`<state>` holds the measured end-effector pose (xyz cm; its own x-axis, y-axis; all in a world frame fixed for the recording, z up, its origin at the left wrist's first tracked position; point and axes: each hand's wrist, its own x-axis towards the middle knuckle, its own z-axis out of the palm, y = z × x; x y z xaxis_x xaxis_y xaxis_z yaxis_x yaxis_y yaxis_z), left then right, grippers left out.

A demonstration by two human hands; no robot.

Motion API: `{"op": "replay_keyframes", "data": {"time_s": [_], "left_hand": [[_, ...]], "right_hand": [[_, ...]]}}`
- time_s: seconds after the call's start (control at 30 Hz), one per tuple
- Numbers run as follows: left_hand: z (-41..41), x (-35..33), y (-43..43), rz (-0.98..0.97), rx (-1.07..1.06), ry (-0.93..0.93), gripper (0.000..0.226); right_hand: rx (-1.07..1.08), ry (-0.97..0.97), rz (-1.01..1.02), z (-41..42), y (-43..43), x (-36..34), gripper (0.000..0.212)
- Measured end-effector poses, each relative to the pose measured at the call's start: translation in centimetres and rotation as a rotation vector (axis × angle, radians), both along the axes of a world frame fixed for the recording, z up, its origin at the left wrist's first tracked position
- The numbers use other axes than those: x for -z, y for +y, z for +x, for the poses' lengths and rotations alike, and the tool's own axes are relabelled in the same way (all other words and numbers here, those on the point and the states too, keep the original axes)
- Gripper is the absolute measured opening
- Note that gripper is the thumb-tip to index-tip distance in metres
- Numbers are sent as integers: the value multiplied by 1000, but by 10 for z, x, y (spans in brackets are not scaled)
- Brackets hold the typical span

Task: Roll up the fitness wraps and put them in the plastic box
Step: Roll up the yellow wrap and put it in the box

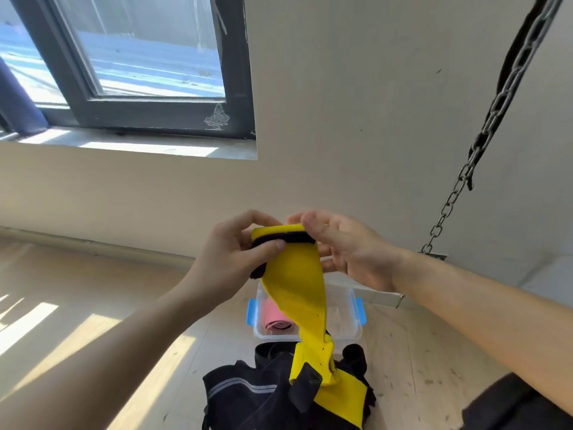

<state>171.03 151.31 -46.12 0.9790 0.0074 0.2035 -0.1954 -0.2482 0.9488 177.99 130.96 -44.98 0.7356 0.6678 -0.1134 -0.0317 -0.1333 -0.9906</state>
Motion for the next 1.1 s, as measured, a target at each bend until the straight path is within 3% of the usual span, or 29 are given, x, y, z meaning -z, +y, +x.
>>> {"op": "replay_keyframes", "data": {"time_s": [0.17,0.4,0.63,1.1], "left_hand": [[14,-4,-2,9,-46,39,12],[23,-2,0,107,18,163,18],[23,3,4,-115,96,313,36],[22,12,-4,-180,-6,178,23]], "right_hand": [[42,-249,0,8,1,-13,36],[140,-286,46,20,7,11,17],[124,-332,141,28,3,20,20],[75,-246,-54,26,0,18,36]]}}
